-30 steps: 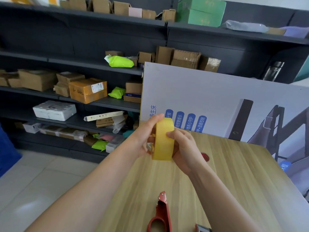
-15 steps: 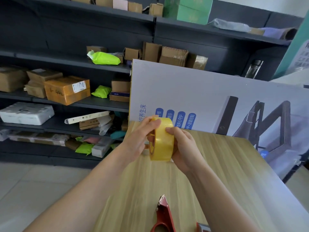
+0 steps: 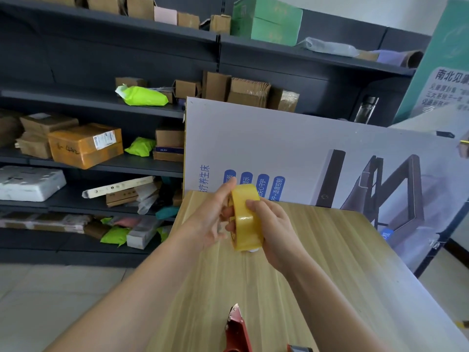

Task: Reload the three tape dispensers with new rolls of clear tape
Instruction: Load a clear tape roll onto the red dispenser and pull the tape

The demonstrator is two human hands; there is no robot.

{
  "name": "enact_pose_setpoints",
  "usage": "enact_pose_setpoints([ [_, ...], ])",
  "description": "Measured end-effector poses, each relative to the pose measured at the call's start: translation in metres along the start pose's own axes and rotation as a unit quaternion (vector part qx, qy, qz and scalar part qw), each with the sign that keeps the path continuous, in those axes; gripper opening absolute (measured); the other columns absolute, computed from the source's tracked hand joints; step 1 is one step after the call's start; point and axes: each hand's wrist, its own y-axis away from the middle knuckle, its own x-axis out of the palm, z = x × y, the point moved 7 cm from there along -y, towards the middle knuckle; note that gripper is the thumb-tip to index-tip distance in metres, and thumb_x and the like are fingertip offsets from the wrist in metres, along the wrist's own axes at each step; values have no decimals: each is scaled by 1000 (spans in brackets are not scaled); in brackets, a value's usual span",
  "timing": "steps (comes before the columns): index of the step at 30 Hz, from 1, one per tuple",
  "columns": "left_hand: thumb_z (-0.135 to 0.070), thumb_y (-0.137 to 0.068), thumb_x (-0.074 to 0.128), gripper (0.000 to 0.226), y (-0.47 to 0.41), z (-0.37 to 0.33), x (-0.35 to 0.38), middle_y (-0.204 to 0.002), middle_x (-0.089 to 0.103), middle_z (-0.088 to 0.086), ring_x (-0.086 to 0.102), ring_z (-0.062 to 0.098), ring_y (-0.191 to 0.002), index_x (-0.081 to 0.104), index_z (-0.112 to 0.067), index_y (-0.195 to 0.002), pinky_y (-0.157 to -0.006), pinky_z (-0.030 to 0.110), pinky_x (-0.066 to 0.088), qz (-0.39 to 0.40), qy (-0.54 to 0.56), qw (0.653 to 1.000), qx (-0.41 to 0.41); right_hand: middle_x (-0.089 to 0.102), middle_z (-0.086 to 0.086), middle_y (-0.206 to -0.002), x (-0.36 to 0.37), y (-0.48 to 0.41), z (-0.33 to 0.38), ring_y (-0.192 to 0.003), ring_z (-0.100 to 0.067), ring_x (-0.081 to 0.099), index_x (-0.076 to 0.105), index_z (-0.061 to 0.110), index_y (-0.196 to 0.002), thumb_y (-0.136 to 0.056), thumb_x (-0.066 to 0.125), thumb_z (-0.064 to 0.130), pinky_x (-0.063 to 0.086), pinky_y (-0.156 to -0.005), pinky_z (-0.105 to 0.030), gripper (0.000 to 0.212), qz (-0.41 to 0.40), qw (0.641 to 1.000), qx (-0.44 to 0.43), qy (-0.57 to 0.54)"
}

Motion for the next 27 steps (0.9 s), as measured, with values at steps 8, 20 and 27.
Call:
enact_pose_setpoints([
  [8, -21, -96, 52, 21, 17, -36, 26, -106, 64, -7, 61, 7, -80, 68, -22, -110, -69, 21, 53, 26, -185, 939, 288, 71, -10, -77, -20, 2, -1, -63, -21, 67, 66, 3, -104, -99, 47, 35, 53, -62, -36, 38, -45, 999, 26, 16],
  [20, -16, -87, 66, 5, 17, -50, 26, -88, 65, -5, 59, 11, -90, 70, -14, -85, -81, 28, 51, -98, -389, 813, 422, 72, -10, -101, -25, -3, -18, -85, -26, 72, 62, 18, -116, -93, 51, 53, 56, -80, -42, 43, -50, 995, 73, 46],
  [27, -15, -96, 52, 16, 7, -48, 7, -74, 64, -8, 59, 4, -73, 56, -19, -81, -66, 16, 47, -145, -320, 861, 367, 73, -10, -99, -19, -2, -19, -69, -15, 71, 60, 20, -108, -79, 73, 24, 58, -69, -29, 31, -21, 990, 53, 126],
])
